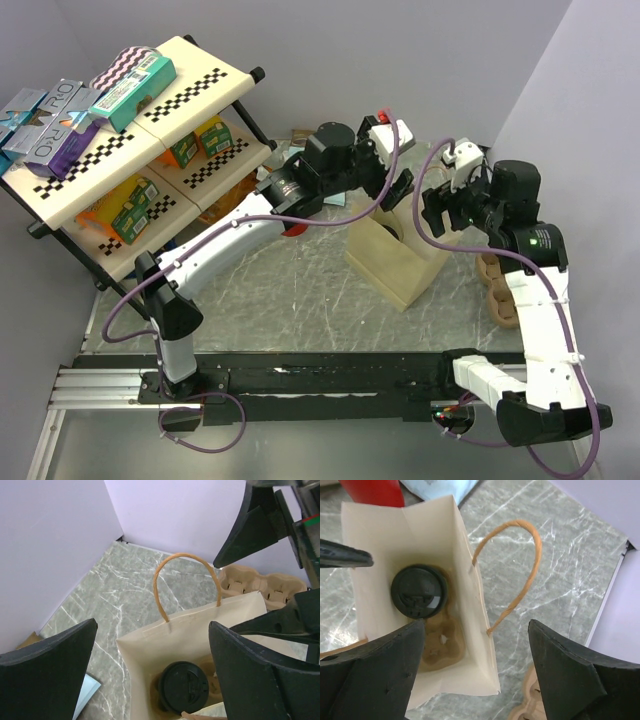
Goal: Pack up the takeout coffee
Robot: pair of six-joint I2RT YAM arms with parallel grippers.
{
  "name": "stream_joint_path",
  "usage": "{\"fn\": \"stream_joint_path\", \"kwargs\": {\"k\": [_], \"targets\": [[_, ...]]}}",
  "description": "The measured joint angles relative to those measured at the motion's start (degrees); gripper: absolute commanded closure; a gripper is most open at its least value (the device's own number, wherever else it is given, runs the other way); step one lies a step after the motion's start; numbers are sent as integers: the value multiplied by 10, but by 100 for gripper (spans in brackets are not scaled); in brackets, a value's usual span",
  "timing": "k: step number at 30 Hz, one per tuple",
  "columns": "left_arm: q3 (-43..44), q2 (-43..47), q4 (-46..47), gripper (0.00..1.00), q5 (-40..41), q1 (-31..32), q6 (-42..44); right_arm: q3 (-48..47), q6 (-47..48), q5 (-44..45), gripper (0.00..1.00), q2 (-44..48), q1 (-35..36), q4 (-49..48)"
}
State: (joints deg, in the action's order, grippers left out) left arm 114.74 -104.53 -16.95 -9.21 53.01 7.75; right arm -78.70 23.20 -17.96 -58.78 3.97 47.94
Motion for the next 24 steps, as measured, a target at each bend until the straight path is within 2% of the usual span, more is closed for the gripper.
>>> {"fn": "stream_joint_path", "kwargs": {"k": [7,18,24], "targets": [[2,0,22,1,-6,-6,-5,-19,-7,-3,4,7,0,6],[54,0,62,1,-95,-28,-26,-58,-16,-7,0,22,0,9],[80,10,53,1,-64,-33,5,-89,-28,-10,0,24,0,5]]}}
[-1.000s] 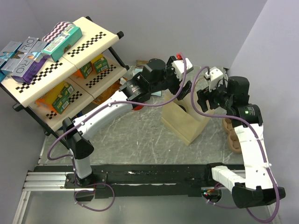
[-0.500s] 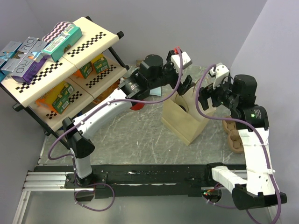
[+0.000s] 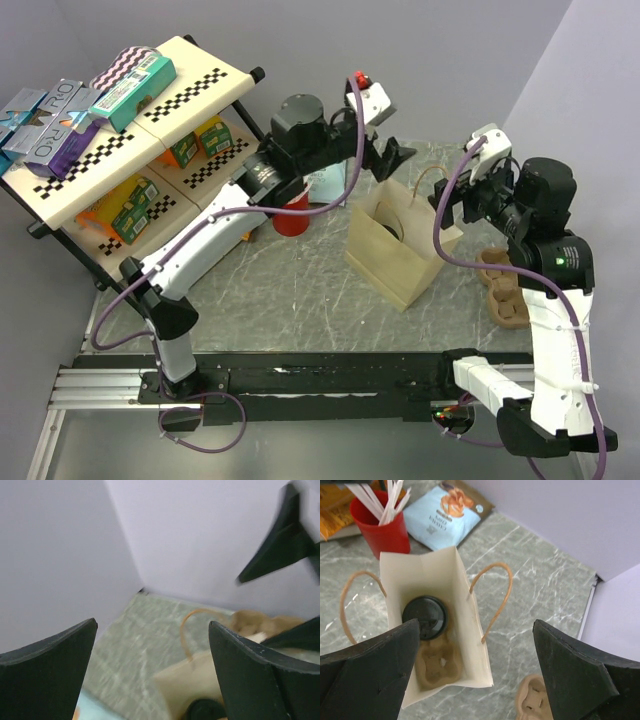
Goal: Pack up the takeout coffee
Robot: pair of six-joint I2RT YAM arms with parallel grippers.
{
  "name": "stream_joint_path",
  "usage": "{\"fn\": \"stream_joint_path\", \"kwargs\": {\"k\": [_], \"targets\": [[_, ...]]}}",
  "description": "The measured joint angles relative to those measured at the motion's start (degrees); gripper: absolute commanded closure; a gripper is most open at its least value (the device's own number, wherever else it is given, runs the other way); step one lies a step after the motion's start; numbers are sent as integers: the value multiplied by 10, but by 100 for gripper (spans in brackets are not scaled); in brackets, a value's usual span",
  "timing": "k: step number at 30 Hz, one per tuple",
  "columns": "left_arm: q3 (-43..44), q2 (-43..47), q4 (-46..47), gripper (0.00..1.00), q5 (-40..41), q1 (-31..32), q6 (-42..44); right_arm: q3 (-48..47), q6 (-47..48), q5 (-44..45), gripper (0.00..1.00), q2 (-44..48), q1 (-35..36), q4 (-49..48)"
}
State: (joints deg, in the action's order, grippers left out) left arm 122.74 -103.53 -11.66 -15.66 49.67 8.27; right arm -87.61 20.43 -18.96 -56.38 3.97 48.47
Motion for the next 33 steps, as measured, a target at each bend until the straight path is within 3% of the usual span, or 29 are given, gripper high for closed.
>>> {"fn": "stream_joint_path", "kwargs": {"k": [8,13,16,28,33], "targets": [[-161,125,-97,12,87,-97,57,-19,-13,0,1,6,0,-21],[-255,161,-158,26,97,-160,67,-25,-21,0,2,6,0,-36],[-249,126,-197,33,75,-186,71,-26,-26,0,3,3,0,-43],[-205,-26,-222,34,8,-202,69,-42,-29,3,3,-3,0,-43],[-172,-51,-221,45,5,-202,68,-39,-30,5,3,7,0,-43]]}}
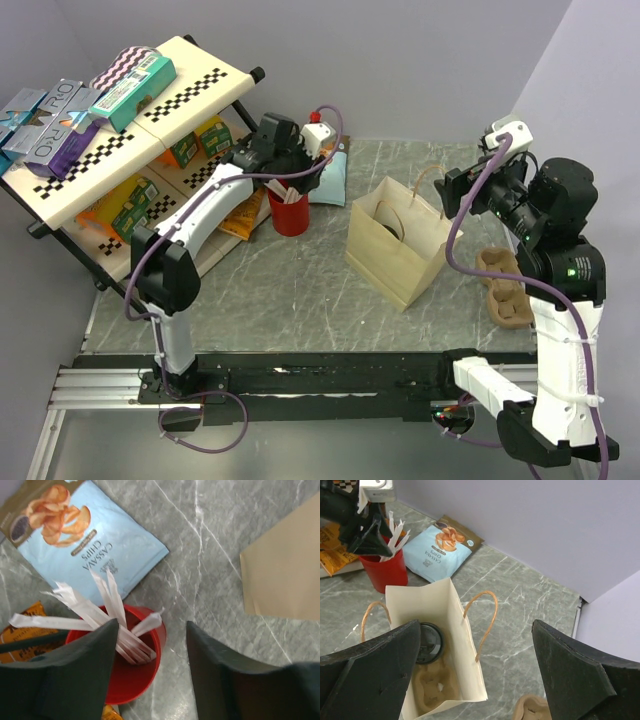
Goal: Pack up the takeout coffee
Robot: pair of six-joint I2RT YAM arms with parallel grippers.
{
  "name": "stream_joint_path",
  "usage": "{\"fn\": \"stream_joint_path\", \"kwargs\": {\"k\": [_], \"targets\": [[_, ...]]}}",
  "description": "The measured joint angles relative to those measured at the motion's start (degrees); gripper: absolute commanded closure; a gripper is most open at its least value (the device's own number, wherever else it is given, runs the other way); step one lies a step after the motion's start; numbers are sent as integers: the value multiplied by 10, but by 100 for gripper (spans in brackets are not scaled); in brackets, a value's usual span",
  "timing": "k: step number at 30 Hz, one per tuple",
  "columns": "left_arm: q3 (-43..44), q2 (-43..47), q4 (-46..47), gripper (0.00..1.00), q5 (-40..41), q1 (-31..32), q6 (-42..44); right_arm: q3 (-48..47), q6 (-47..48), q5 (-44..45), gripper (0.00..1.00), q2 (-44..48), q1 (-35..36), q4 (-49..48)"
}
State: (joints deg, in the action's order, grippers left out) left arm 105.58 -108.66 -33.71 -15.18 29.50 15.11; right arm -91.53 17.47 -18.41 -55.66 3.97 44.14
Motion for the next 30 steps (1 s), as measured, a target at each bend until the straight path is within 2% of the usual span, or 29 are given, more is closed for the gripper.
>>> {"fn": "stream_joint_path", "kwargs": {"k": [3,10,12,13,18,19,20,22,30], "targets": [[23,-12,1,55,0,0,-1,0,-1,2,3,5,0,0],[34,-30,-2,57,-4,2,0,4,-1,8,3,8,0,-1],[34,-30,-5,60,-5,3,0,7,-1,8,3,9,0,-1],[34,-30,-4,64,-5,4,0,9,-1,8,3,9,0,-1],[34,-30,-9,69,-5,7,2,12,-1,10,3,8,0,-1],[34,-30,-9,88,-6,7,2,12,-1,10,3,9,0,-1],[34,-30,-10,94,-6,7,2,12,-1,10,3,9,0,-1],[34,-30,-12,99,-6,7,5,12,-1,10,3,9,0,-1],[35,-27,-18,99,-12,7,5,12,-1,15,3,9,0,-3]]}}
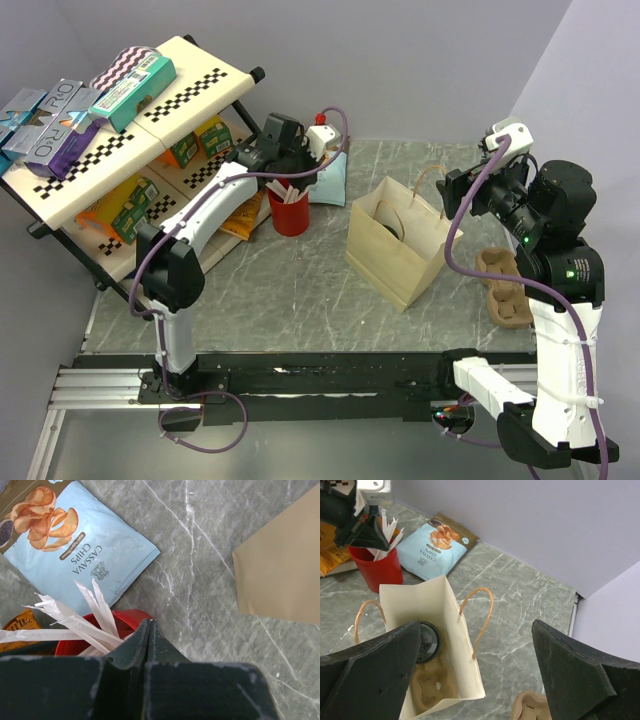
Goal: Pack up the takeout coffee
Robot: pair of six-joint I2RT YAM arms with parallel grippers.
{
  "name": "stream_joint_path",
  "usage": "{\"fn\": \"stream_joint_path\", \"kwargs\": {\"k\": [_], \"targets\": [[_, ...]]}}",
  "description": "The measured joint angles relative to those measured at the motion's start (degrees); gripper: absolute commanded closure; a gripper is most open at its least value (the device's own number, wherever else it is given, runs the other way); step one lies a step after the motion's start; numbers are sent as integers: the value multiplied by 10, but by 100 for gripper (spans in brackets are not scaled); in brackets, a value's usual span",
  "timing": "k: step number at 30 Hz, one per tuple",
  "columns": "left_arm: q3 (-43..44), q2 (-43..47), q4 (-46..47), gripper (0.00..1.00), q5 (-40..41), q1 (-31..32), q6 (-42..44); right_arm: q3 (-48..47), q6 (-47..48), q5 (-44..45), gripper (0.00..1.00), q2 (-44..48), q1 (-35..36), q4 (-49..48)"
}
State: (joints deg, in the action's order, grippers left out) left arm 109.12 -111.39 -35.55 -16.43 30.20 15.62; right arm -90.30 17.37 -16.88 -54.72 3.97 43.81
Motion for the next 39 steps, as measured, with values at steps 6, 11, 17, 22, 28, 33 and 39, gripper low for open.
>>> {"fn": "stream_joint_path", "kwargs": {"k": [6,11,17,22,28,33,39], "targets": [[-1,57,-14,99,-3,0,3,0,0,4,3,0,0,-1],[10,129,-13,99,-14,0,4,0,-1,5,3,-1,0,-1],[35,140,-10,99,-30,0,1,0,-2,8,3,-2,0,-1],[103,137,-8,99,-46,0,-5,0,-2,15,3,0,0,-1],[187,148,31,99,-89,2,-40,0,-3,28,3,2,-1,-2],[203,165,64,99,-148,8,-83,0,-4,45,3,1,-3,-7],[202,171,103,99,-234,31,-150,0,-5,84,3,-5,-7,-14]]}}
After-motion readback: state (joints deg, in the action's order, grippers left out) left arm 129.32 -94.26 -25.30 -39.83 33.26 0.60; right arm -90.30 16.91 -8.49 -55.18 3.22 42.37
